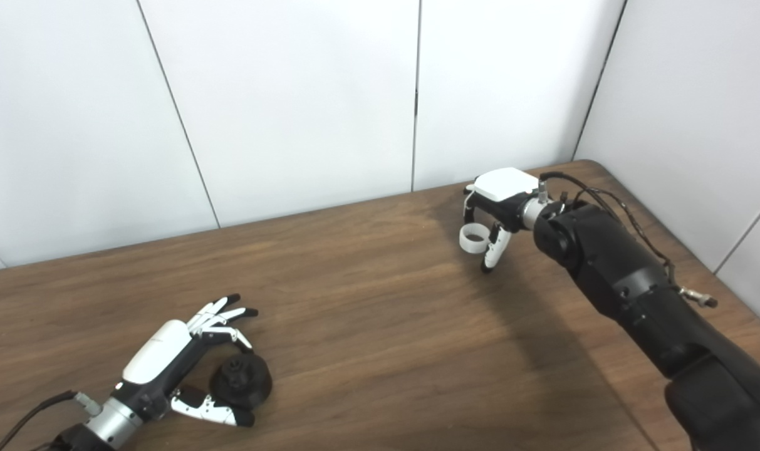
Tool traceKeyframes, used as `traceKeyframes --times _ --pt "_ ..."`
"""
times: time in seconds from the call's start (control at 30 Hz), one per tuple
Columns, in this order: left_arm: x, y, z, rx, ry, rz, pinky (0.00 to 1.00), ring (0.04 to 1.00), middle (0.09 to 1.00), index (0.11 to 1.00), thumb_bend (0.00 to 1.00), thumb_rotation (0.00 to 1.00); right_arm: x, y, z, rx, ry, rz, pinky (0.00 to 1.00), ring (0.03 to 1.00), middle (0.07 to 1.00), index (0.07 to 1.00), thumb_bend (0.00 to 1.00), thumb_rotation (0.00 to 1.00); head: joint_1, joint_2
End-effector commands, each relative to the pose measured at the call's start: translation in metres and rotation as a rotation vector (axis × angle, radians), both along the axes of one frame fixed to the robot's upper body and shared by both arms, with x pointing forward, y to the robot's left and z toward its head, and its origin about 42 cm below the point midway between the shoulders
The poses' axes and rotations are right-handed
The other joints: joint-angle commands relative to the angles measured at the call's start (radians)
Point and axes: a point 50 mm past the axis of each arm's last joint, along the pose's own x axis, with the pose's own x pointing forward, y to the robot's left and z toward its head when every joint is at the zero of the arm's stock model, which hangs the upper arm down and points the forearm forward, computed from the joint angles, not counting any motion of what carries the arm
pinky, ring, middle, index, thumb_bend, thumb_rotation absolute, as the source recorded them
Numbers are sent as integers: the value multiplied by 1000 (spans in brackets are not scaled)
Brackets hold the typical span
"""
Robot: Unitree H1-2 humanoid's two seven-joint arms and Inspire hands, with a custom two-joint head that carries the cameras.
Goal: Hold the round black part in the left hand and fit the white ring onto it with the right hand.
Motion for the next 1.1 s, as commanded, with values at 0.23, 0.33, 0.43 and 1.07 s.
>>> traceKeyframes --times 0.23,0.33,0.43,1.07 --pt "-24 2 -28 30 84 -1 1000 1000 889 481 525 58 13 3 32 -33 -91 13 1000 984 814 482 527 145 -3 4" --pt "-24 4 -26 28 76 -1 1000 1000 886 481 525 58 14 4 32 -27 -92 9 1000 988 816 482 526 144 -7 3" --pt "-23 5 -24 35 75 -5 1000 1000 889 481 525 59 14 4 33 -20 -96 15 1000 987 817 482 526 145 -6 4" --pt "-17 9 -27 67 82 13 1000 1000 885 481 525 58 4 47 66 41 -175 189 1000 1000 850 480 526 142 26 6"
